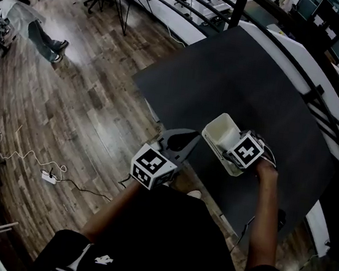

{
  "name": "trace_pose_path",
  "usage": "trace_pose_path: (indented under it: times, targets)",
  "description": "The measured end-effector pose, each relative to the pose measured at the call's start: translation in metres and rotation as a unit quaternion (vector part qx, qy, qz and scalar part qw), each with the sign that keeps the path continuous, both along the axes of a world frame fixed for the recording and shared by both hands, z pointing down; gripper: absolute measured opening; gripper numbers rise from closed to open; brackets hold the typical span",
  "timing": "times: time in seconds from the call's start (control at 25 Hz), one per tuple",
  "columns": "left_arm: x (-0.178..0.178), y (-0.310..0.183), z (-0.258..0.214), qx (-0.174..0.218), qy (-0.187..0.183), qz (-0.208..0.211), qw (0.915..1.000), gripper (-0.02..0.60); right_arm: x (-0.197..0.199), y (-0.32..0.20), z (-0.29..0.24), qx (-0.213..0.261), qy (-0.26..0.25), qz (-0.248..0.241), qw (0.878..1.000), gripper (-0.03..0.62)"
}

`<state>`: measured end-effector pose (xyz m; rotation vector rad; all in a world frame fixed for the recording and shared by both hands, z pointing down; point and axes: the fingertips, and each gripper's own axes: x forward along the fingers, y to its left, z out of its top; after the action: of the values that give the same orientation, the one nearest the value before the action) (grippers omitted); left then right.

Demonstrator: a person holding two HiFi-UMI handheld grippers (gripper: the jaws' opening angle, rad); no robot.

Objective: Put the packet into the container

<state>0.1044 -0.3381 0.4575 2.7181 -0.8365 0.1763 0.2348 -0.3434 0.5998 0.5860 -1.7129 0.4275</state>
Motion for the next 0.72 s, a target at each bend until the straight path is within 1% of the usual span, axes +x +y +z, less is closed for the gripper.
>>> trace_pose_path:
  times: [0.2,0.48,0.72]
  targets:
    - [-0.009,0.001,0.003,-0.003,-0.003,-0.01,0.9999,0.005,0.0,-0.007,0.009,0.001,0.009,0.016,1.0,0.399]
    - [-0.009,-0.001,0.006,-0.006,-0.004,-0.013,0.9999,0.005,0.009,-0.014,0.026,-0.004,0.016,0.049,0.999,0.399]
    - [-0.007,0.0,0.005,-0.007,-0.002,-0.012,0.9999,0.005,0.011,-0.014,0.036,-0.007,0.015,0.057,0.998,0.399]
